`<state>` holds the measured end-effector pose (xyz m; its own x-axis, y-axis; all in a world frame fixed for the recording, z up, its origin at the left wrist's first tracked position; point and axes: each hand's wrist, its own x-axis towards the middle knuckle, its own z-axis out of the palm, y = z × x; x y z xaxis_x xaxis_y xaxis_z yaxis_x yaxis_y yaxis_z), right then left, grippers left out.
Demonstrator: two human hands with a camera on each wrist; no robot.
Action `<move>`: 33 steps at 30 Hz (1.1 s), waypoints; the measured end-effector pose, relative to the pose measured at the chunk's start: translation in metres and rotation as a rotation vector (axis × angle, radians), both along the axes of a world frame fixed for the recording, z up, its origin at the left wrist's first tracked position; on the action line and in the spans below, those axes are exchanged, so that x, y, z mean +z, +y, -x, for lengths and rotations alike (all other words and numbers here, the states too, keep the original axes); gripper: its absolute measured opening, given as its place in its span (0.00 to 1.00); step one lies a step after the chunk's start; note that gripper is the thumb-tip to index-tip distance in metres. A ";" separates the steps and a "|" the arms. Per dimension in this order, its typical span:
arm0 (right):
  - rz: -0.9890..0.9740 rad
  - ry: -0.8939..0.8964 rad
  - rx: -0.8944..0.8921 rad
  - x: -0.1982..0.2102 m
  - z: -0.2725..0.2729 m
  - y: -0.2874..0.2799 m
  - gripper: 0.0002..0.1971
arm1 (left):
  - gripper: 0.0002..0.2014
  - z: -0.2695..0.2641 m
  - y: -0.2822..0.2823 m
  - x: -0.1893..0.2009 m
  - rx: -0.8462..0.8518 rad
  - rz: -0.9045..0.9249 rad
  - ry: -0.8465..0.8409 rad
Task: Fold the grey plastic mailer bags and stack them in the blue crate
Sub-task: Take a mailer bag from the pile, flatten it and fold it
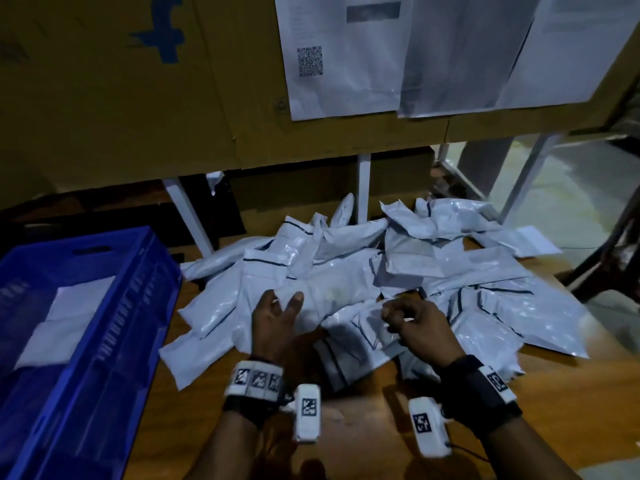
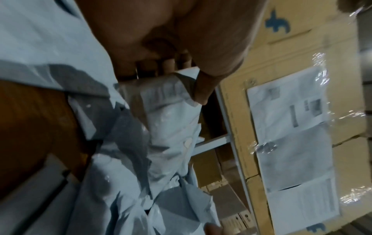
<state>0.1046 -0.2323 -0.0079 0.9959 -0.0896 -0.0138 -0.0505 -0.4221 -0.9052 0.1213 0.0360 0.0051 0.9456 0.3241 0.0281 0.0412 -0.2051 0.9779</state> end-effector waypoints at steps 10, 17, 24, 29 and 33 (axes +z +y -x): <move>-0.378 0.159 0.159 -0.016 0.065 0.025 0.18 | 0.13 0.143 0.035 -0.023 0.142 0.222 0.162; -0.025 0.109 0.058 -0.081 0.115 0.004 0.14 | 0.16 0.182 0.040 -0.085 0.093 0.007 0.228; 0.107 0.097 -0.075 -0.101 0.157 0.015 0.18 | 0.24 0.199 0.045 -0.108 0.041 -0.290 0.375; 0.217 -0.012 -0.155 -0.086 0.148 0.029 0.19 | 0.33 0.201 0.041 -0.094 0.000 -0.663 0.197; 0.421 -0.152 -0.121 -0.090 0.149 0.035 0.20 | 0.34 0.196 0.027 -0.092 -0.255 -0.882 0.012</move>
<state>-0.0446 -0.1971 -0.0980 0.9657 -0.1721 0.1944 -0.0022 -0.7540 -0.6569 -0.0745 0.0631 -0.0868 0.9874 -0.0282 0.1559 -0.0982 -0.8810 0.4628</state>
